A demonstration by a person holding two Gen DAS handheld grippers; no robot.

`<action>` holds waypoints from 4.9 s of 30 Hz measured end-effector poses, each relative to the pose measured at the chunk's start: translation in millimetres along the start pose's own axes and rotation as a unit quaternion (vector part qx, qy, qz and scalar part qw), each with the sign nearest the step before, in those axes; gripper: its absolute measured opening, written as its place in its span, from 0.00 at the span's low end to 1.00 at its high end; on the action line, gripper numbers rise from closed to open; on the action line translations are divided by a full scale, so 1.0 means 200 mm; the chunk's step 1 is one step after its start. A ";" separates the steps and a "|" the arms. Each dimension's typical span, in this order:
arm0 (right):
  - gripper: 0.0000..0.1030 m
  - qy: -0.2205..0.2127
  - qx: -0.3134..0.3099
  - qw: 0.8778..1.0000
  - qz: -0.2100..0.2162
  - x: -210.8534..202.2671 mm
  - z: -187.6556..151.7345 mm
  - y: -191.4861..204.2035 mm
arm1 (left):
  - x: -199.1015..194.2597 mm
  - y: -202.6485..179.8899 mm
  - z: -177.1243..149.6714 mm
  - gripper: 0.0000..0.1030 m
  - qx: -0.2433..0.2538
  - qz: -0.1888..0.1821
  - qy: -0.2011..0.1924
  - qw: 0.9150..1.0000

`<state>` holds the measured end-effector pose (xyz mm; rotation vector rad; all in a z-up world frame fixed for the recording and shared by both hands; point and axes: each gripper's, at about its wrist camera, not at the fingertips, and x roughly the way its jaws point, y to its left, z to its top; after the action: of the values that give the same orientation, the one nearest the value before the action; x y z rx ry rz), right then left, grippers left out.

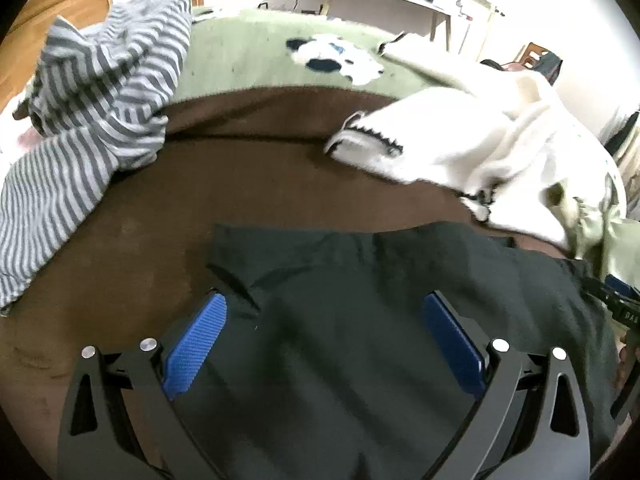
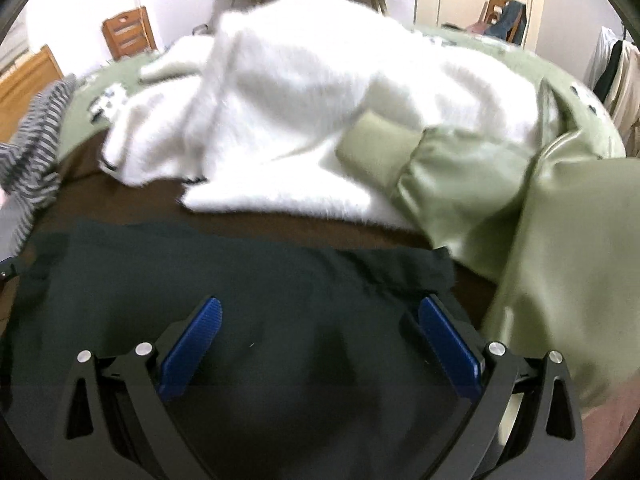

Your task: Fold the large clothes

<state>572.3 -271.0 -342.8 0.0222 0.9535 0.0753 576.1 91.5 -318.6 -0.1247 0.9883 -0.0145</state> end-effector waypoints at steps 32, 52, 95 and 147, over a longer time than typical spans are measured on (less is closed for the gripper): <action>0.95 -0.004 0.221 0.975 0.030 -0.85 -0.91 -0.42 | -0.01 -0.52 -0.80 0.95 0.109 0.027 0.094 0.989; 0.95 -0.038 0.520 0.829 0.201 -0.56 -1.44 -0.57 | 0.00 -0.50 -0.85 0.95 0.097 0.030 0.056 0.993; 0.24 -0.126 0.250 0.926 0.254 -1.03 -0.42 0.47 | 0.05 -0.50 -0.78 0.93 0.091 0.039 0.109 0.989; 0.61 0.165 -0.035 0.933 0.318 -0.48 -0.70 1.87 | -0.98 1.00 -1.25 0.94 -0.135 0.167 0.063 0.975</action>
<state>382.5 92.0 -327.3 0.2598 1.2500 0.7325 251.1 277.9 -313.5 -0.2076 1.1258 0.4252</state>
